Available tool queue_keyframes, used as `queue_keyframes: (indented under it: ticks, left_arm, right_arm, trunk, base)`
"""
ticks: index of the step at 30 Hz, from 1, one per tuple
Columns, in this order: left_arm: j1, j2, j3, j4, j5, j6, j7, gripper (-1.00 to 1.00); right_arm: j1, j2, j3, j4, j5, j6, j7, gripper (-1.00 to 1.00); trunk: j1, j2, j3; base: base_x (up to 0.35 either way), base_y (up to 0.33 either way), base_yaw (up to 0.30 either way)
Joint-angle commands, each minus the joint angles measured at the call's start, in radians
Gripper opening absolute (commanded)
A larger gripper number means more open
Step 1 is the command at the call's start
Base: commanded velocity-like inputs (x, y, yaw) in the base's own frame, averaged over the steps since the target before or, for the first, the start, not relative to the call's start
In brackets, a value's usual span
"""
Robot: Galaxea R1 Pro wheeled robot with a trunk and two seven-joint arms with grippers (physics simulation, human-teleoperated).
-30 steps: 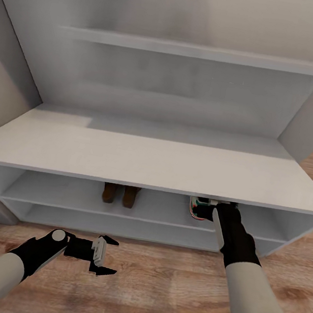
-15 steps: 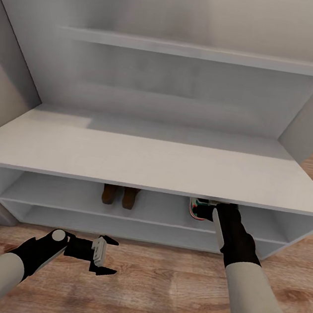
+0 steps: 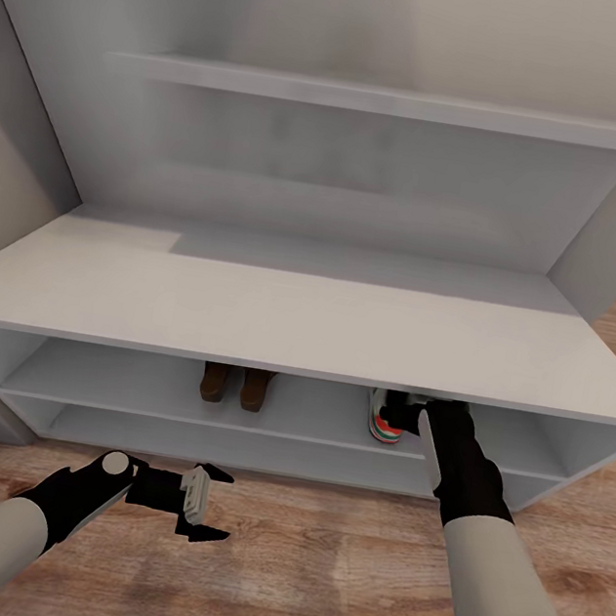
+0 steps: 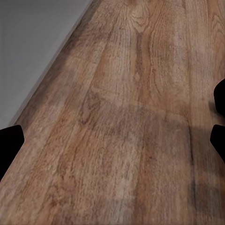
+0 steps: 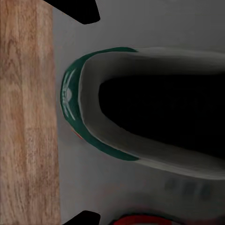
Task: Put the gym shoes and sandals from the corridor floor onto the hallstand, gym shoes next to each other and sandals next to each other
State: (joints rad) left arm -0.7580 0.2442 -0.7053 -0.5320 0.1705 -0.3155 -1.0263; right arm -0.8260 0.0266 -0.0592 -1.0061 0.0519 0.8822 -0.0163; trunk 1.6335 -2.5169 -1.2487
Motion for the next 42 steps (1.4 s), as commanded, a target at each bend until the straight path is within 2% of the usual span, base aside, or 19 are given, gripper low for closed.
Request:
queue_keyframes:
  ticks: [1, 10, 31, 42]
  left_arm:
    - [-0.001, 0.001, -0.008, 0.000, 0.007, -0.005, 0.002, 1.00]
    - [-0.001, 0.001, -0.008, 0.000, 0.007, -0.005, 0.001, 1.00]
    - [-0.001, 0.002, -0.008, 0.001, 0.007, -0.007, 0.000, 1.00]
    - [-0.001, 0.001, -0.008, 0.001, 0.007, -0.007, 0.000, 1.00]
  right_arm:
    - [0.000, 0.001, -0.002, -0.001, 0.005, 0.004, 0.001, 1.00]
    - [-0.001, 0.001, -0.001, -0.001, 0.005, 0.004, 0.001, 1.00]
    - [0.000, 0.001, -0.001, -0.002, 0.005, 0.004, 0.002, 1.00]
    - [0.003, 0.001, -0.004, -0.005, 0.005, 0.001, 0.004, 1.00]
  trunk:
    - [0.000, 0.000, -0.001]
    - [0.000, 0.000, -0.001]
    - [0.000, 0.000, -0.001]
    - [0.000, 0.000, -0.001]
  base:
    - [0.000, 0.000, 0.000]
    - [-0.067, 0.000, 0.000]
    - [-0.321, 0.000, 0.000]
    - [-0.041, 0.000, 0.000]
